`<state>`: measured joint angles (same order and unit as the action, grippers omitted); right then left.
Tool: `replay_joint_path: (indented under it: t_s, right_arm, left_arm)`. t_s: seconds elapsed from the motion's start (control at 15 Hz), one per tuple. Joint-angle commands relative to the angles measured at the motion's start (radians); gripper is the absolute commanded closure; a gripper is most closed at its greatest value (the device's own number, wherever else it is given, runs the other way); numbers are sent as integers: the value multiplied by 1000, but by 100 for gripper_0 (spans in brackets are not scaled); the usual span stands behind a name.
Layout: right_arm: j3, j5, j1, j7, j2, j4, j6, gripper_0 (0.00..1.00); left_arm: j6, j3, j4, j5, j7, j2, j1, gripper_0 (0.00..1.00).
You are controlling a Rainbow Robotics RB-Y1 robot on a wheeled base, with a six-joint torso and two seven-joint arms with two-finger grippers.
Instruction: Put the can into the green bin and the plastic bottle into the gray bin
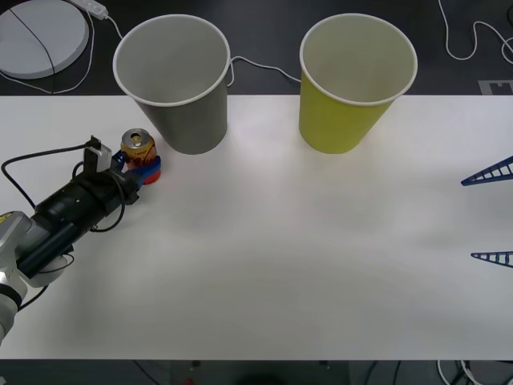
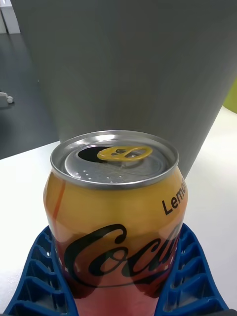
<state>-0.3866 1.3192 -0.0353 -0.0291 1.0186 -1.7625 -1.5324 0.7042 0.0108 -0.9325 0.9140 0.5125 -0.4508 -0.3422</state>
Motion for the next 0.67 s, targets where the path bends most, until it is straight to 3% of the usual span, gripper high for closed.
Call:
replay_joint_path:
  t_s: [0.07,0.47,0.67]
  right_arm:
    - [0,0,0,0,0,0,0,0]
    - [0,0,0,0,0,0,0,0]
    - [0,0,0,0,0,0,0,0]
  left_arm:
    - [26,0,0,6,-3,-9,3,100]
    - [176,1,-2,109,-49,-124,23,100]
    - [255,1,-83,193,-178,-209,55,100]
